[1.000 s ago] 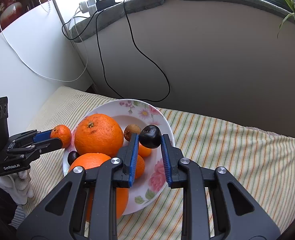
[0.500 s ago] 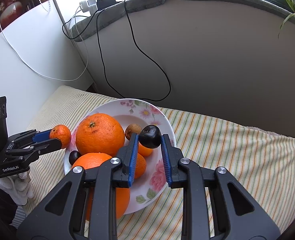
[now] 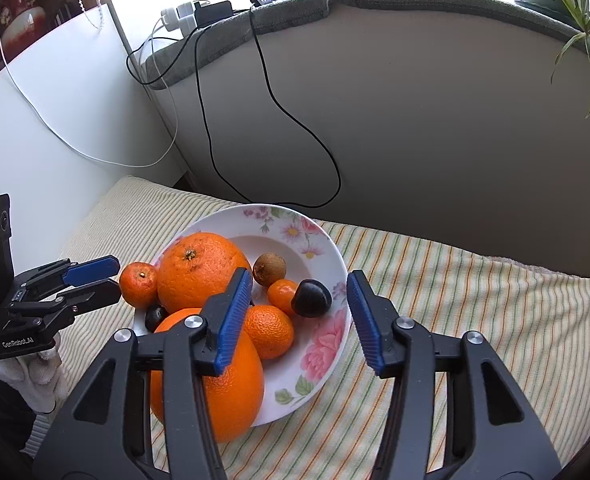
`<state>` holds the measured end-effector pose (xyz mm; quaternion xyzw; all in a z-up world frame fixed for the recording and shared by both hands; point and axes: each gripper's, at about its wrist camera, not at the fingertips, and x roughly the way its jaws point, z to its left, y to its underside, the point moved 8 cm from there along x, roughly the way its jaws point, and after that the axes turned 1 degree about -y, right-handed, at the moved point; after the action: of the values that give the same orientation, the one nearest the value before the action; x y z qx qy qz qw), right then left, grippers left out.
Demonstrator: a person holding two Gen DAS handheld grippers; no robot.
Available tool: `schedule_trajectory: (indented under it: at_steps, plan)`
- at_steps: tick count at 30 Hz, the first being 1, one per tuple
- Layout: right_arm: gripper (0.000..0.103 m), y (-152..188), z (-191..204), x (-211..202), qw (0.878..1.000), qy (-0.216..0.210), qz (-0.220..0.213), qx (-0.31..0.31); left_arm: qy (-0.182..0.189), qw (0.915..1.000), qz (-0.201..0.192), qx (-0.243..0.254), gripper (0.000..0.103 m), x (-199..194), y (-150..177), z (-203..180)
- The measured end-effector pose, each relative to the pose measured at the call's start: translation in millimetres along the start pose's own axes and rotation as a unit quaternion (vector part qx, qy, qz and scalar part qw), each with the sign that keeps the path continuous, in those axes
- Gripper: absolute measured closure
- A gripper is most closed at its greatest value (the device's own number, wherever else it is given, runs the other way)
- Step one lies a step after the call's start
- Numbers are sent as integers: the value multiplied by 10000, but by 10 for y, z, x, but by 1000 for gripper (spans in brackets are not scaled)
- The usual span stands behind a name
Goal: Organize fruits
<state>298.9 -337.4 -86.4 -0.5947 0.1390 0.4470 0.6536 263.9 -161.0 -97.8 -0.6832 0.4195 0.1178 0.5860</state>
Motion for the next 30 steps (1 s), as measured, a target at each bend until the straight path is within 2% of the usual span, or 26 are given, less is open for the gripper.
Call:
schedule_trajectory:
  at_steps: [2, 4, 5, 17, 20, 22, 26, 30]
  plan:
    - [49, -6, 0, -20, 10000, 15, -17, 14, -4, 10000, -10, 8, 58, -9, -2, -4]
    - [39, -11, 3, -48, 10000, 46, -51, 20, -5, 10000, -18, 21, 58, -17, 3, -12]
    - [38, -17, 4, -62, 10000, 51, -74, 14, -4, 10000, -21, 28, 58, -21, 5, -18]
    - [33, 8, 79, -265, 9997, 45, -229, 30, -70, 9997, -174, 173, 54, -175, -16, -112]
    - [26, 21, 113, -333, 9995, 78, -295, 5, -103, 9996, -226, 167, 46, -226, -17, -117]
    - [23, 35, 136, -382, 9993, 104, -347, -7, -115, 9995, -253, 171, 45, -262, -5, -115]
    - [18, 67, 191, -462, 9990, 231, -393, -39, -196, 9992, -282, 190, 36, -311, 19, -113]
    - [11, 95, 246, -567, 9978, 433, -500, 14, -289, 9989, -338, 170, 33, -380, 32, -103]
